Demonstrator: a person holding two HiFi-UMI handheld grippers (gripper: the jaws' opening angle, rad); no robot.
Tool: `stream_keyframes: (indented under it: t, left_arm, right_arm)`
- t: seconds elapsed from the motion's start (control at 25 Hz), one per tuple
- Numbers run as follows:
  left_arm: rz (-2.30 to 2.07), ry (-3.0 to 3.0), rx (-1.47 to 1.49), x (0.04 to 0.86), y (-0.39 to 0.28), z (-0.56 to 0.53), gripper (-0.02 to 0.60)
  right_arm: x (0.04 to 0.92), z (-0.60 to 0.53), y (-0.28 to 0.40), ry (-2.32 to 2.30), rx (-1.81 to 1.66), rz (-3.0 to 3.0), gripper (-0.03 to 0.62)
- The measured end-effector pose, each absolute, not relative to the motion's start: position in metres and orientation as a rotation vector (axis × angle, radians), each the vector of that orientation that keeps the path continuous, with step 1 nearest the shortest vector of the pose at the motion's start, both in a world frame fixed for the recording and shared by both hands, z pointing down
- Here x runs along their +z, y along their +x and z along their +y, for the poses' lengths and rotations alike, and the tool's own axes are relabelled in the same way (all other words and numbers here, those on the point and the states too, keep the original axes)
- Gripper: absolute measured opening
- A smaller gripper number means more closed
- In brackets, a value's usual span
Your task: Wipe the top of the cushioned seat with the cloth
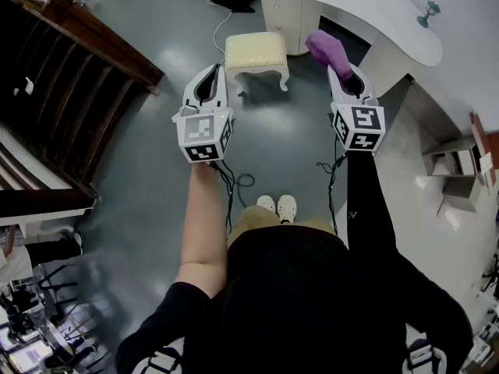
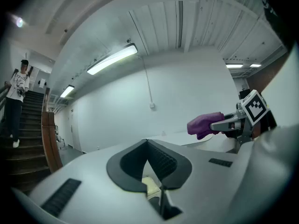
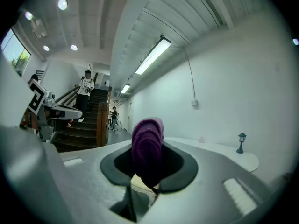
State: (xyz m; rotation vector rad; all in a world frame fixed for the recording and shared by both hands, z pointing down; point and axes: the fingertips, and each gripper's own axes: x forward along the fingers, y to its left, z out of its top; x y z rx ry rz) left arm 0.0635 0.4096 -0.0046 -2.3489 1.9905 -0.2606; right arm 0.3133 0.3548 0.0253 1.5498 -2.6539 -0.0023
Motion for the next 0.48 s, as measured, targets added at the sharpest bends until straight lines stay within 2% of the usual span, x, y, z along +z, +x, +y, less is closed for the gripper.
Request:
stream_keyframes:
  t: [0.48]
  left_arm:
    - [1.993,-2.345,-0.254,-0.006,0.053,0.412,0.008]
  right_arm:
    - [0.032,0.356,0.303,1.552,0.051,-2.661,0.086]
